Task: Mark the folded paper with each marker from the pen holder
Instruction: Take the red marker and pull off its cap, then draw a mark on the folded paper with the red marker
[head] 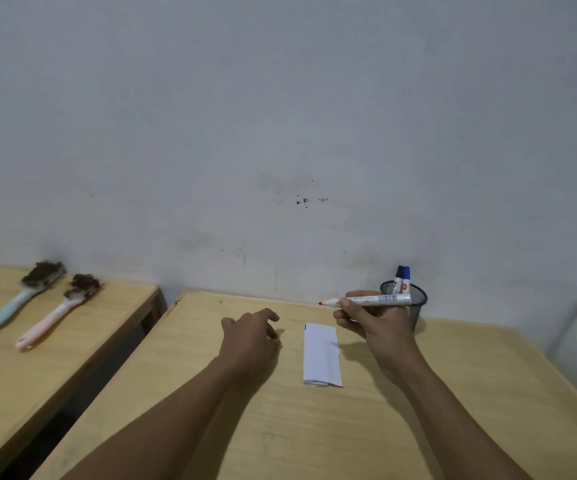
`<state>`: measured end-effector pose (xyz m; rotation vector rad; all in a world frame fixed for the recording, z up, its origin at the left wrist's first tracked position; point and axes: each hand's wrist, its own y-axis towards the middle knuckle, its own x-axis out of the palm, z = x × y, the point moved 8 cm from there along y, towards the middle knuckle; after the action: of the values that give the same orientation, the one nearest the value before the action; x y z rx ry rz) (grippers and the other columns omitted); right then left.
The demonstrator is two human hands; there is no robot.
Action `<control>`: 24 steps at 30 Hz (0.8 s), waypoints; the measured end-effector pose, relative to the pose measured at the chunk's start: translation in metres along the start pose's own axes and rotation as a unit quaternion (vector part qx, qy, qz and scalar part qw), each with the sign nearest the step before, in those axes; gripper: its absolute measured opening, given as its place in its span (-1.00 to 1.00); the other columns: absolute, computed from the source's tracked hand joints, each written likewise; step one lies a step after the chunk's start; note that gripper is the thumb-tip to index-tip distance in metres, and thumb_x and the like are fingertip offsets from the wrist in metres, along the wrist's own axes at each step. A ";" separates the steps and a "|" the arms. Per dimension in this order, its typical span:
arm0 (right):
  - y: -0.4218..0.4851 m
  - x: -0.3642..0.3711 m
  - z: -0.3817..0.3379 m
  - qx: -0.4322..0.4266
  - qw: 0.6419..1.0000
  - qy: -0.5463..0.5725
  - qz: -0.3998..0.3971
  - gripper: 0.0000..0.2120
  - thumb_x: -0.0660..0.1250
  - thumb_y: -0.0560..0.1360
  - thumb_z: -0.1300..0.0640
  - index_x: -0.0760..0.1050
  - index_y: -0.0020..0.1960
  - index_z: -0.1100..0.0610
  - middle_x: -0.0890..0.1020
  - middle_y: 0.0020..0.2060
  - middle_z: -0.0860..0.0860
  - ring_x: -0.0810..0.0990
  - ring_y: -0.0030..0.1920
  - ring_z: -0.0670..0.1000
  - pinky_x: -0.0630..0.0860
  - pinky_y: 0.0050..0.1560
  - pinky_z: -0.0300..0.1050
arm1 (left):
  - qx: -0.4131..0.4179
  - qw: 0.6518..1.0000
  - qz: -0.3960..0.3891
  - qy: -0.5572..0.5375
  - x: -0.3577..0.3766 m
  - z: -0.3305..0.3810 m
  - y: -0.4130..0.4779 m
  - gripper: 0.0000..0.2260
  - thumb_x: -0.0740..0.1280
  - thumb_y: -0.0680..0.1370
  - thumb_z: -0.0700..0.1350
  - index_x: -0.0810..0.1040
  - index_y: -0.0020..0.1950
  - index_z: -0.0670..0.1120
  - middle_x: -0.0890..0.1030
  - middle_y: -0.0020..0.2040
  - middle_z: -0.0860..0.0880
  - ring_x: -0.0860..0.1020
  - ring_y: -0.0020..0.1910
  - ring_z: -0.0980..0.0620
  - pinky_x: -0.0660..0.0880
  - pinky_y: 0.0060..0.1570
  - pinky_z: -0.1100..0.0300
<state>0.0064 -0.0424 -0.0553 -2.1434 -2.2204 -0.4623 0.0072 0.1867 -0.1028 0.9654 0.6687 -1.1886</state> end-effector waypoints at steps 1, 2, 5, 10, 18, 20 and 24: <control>0.002 0.001 0.003 0.001 1.000 -0.014 -0.003 -0.90 0.47 0.48 0.29 0.60 -0.04 0.29 0.69 -0.29 0.12 0.70 -0.24 0.08 0.68 -0.15 -0.10 | 0.009 1.000 0.009 0.013 -0.001 0.002 -0.001 -0.65 0.34 0.49 -0.01 0.47 0.28 0.08 0.67 0.07 0.13 0.48 0.21 0.07 0.15 0.08 0.07; 0.004 0.003 0.005 0.000 1.000 -0.029 -0.006 -0.91 0.47 0.49 0.25 0.61 -0.06 0.27 0.67 -0.31 0.11 0.67 -0.27 0.06 0.67 -0.21 -0.10 | 0.026 0.999 0.026 0.030 -0.004 0.006 -0.003 -0.64 0.35 0.49 0.03 0.48 0.28 0.08 0.63 0.13 0.14 0.46 0.22 0.05 0.16 0.12 0.05; 0.010 0.006 0.014 0.002 0.998 -0.070 -0.004 -0.86 0.43 0.53 0.17 0.57 -0.10 0.25 0.60 -0.35 0.10 0.58 -0.38 0.00 0.58 -0.40 -0.12 | 0.127 0.986 0.087 0.057 -0.013 0.032 -0.018 -0.70 0.35 0.49 0.11 0.56 0.18 0.07 0.58 0.12 0.12 0.49 0.13 0.00 0.21 0.09 -0.01; 0.028 0.016 0.046 0.043 0.992 -0.115 -0.021 -0.87 0.37 0.58 0.18 0.59 -0.04 0.26 0.62 -0.32 0.15 0.56 -0.36 0.07 0.53 -0.42 -0.11 | 0.173 0.979 -0.056 0.097 0.023 0.066 -0.049 -0.57 0.09 0.56 0.22 0.41 0.35 0.08 0.46 0.35 0.08 0.41 0.21 -0.01 0.33 0.12 -0.04; 0.064 0.020 0.094 0.078 0.968 -0.235 -0.048 -0.90 0.44 0.51 0.15 0.61 -0.09 0.19 0.64 -0.37 0.12 0.56 -0.40 0.07 0.56 -0.29 0.01 | 0.171 0.964 -0.116 0.170 0.051 0.055 -0.053 -0.52 -0.01 0.60 0.19 0.29 0.43 0.00 0.33 0.50 -0.03 0.36 0.29 -0.09 0.33 0.16 -0.06; 0.070 0.018 0.100 0.060 0.955 -0.287 -0.049 -0.87 0.42 0.53 0.10 0.62 -0.14 0.15 0.66 -0.38 0.09 0.58 -0.42 0.02 0.59 -0.29 -0.02 | 0.174 0.966 -0.119 0.153 0.055 0.054 -0.052 -0.51 0.00 0.60 0.18 0.32 0.44 -0.03 0.30 0.53 -0.05 0.34 0.35 -0.08 0.33 0.22 -0.05; 0.072 0.017 0.102 0.019 0.944 -0.328 -0.039 -0.81 0.39 0.54 0.07 0.60 -0.23 0.09 0.65 -0.42 0.02 0.58 -0.44 -0.04 0.59 -0.28 -0.06 | 0.174 0.966 -0.159 0.107 0.063 0.051 -0.051 -0.46 -0.02 0.65 0.14 0.15 0.56 -0.10 0.12 0.60 -0.07 0.06 0.57 -0.04 0.08 0.50 0.02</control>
<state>0.0956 -0.0024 -0.1348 -2.4501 -2.5820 0.3611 -0.0278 0.1089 -0.1460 1.3313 0.8253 -1.5327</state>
